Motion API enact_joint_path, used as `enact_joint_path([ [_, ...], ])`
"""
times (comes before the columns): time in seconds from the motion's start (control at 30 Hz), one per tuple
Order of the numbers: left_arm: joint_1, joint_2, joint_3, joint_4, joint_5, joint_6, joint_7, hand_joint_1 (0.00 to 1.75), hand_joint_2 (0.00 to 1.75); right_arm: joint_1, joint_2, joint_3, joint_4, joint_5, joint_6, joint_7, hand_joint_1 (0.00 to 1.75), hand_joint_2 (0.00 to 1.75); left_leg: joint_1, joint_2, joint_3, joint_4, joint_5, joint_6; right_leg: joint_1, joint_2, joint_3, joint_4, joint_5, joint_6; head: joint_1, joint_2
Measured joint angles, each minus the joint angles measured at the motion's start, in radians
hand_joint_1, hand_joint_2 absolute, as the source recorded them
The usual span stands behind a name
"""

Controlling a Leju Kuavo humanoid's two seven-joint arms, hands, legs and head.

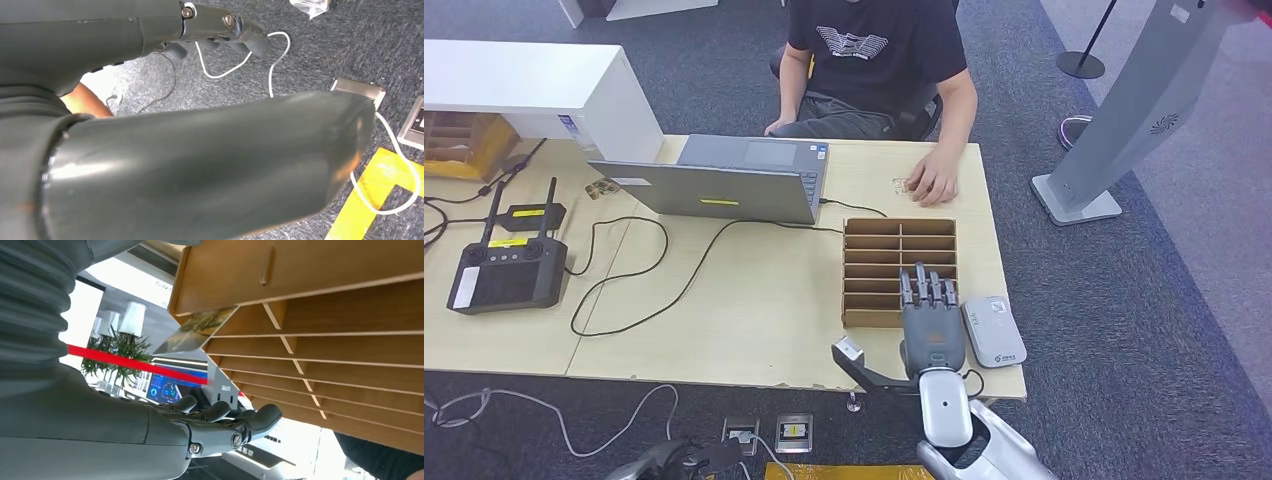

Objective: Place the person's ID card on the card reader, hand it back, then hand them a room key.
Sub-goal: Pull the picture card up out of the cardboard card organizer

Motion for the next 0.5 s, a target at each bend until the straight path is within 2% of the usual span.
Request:
enact_joint_path([
  [0.5, -0.008, -0.008, 0.0, 0.003, -0.013, -0.006, -0.006, 0.0, 0.0, 0.011, -0.004, -0.016, 0.003, 0.024, 0.009, 0.0, 0.0, 1.75, 0.0, 0.001, 0.0, 0.0, 0.0, 0.0, 0.0, 0.001, 0.0, 0.0, 0.0, 0.0, 0.0, 0.0],
])
